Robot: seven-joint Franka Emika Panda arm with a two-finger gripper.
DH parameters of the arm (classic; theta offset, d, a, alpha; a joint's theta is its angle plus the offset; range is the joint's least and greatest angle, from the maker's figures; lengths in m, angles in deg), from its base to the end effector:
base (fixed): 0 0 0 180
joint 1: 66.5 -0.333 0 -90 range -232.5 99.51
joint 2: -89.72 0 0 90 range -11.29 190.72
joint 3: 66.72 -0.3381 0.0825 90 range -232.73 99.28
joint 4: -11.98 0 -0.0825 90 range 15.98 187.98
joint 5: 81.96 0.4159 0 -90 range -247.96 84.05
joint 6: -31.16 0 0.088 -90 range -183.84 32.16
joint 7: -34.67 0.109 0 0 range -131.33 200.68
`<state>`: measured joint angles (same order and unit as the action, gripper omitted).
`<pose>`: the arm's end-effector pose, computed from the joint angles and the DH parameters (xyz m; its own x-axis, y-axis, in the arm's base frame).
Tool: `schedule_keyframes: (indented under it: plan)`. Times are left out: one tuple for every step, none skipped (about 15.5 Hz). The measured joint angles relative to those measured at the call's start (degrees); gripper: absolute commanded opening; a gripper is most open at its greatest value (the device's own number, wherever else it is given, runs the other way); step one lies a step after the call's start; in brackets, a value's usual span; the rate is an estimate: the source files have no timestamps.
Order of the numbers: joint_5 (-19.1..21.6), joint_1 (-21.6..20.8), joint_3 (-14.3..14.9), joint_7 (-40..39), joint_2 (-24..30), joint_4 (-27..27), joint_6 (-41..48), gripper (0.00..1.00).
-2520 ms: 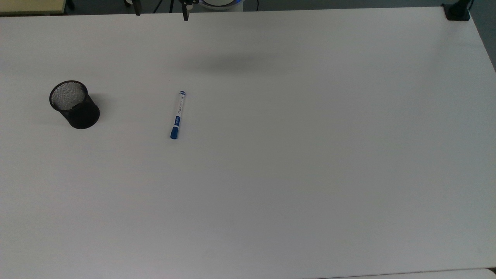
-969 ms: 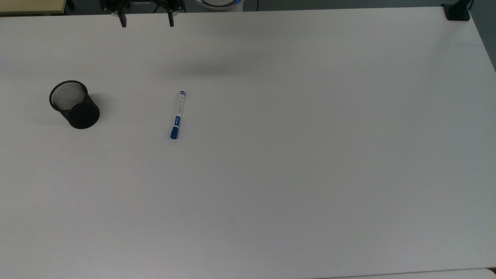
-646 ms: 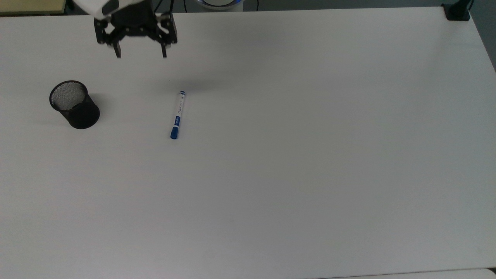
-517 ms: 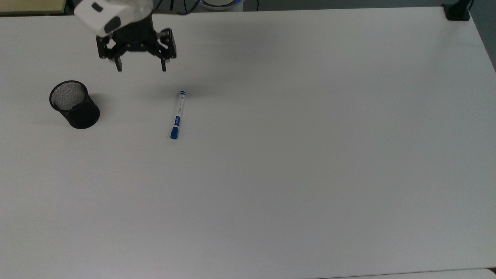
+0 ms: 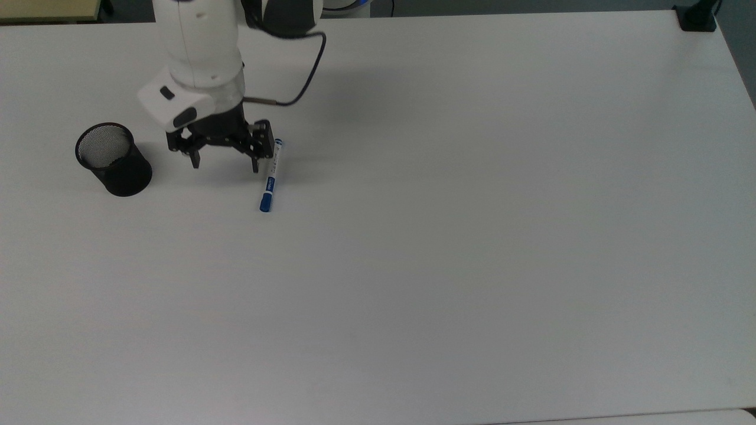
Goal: Insert the marker
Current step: 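Lower the open gripper onto the white marker and close on it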
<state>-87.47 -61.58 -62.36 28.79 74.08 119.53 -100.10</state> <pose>0.6576 -0.1069 0.3828 0.9919 0.0105 0.1262 -0.0040 -0.9934 0.1143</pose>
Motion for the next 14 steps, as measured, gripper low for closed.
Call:
schedule_keyframes:
  plan:
    - [0.0,-0.07,-0.04,1.56,-1.29,-0.01,-1.38,0.97]
    - [0.0,-0.26,-0.08,2.96,-2.44,-0.02,-2.59,0.97]
    - [0.0,-0.6,-0.09,4.26,-3.48,-0.02,-3.67,0.97]
    - [0.0,-0.91,-0.16,5.5,-4.34,-0.03,-4.66,0.97]
    - [0.0,-1.16,-0.24,6.51,-4.92,-0.06,-5.22,0.95]
    - [0.0,-1.43,-0.3,7.29,-5.21,-0.07,-5.4,0.93]
    - [0.01,-1.63,-0.45,7.75,-5.31,-0.07,-5.4,0.89]
    - [0.01,-1.84,-0.56,8.15,-5.39,-0.02,-5.4,0.83]
    - [0.01,-2.09,-0.57,8.48,-5.6,0.06,-5.4,0.75]
    - [0.01,-2.26,-0.58,8.6,-5.94,0.12,-5.4,0.66]
    - [0.01,-2.34,-0.61,8.68,-6.37,0.16,-5.4,0.58]
    - [0.01,-2.36,-0.62,8.69,-6.76,0.18,-5.4,0.52]
    - [0.01,-2.36,-0.62,8.69,-7.08,0.2,-5.4,0.43]
    - [0.01,-2.36,-0.62,8.69,-7.36,0.21,-5.4,0.31]
